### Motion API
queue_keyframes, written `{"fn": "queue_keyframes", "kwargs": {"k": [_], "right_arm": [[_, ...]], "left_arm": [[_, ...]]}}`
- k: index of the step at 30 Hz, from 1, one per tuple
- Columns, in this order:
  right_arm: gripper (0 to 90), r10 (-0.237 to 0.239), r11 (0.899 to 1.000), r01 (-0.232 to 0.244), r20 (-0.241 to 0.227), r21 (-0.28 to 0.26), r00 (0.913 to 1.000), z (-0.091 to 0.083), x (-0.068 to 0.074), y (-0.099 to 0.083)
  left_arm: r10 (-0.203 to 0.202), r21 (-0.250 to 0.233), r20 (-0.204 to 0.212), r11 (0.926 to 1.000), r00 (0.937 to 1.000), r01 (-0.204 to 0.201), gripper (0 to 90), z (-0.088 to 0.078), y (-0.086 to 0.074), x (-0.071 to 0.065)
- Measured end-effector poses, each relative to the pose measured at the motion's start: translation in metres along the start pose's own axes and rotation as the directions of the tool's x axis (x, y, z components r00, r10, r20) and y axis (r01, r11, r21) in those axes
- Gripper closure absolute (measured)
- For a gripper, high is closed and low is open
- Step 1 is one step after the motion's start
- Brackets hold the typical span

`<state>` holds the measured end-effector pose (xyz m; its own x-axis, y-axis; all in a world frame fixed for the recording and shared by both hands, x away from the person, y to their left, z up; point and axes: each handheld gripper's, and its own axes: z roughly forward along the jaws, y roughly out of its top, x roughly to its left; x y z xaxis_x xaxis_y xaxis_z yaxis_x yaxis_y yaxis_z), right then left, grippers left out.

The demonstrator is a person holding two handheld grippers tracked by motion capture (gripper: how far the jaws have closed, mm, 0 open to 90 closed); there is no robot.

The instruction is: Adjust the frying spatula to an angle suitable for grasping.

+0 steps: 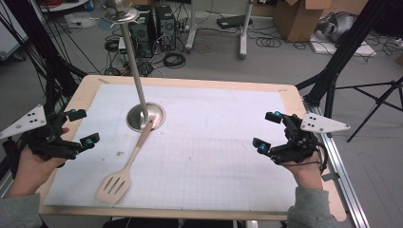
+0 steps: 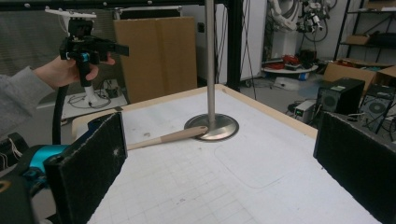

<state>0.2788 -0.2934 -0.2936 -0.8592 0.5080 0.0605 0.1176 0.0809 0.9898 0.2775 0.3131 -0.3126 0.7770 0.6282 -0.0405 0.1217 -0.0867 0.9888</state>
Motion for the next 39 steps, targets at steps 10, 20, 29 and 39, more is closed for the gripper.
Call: {"fn": "queue_keyframes", "kwargs": {"k": [10, 20, 29, 39], "right_arm": [[1.6, -0.009, 1.0, 0.009, -0.004, -0.004, 0.9999, -0.001, 0.001, 0.0], [1.6, -0.011, 1.0, 0.011, -0.003, 0.007, 0.9999, -0.003, 0.002, -0.001], [1.7, -0.004, 1.0, 0.004, 0.0, 0.021, 1.0, -0.009, 0.006, -0.003], [1.7, -0.015, 0.999, 0.014, 0.013, 0.034, 0.9998, -0.018, 0.013, -0.004]], "left_arm": [[-0.002, 0.044, -0.055, 0.999, 0.9985, 0.004, 21.5, 0.002, -0.013, 0.007], [-0.026, 0.117, -0.106, 0.9923, 0.994, 0.039, 67.3, 0.017, -0.03, 0.015], [0.0, 0.167, -0.105, 0.9858, 0.9945, 0.018, 88.6, 0.03, -0.038, 0.015], [0.006, 0.235, -0.005, 0.972, 1.0, -0.005, 89.4, 0.053, -0.052, 0.017]]}}
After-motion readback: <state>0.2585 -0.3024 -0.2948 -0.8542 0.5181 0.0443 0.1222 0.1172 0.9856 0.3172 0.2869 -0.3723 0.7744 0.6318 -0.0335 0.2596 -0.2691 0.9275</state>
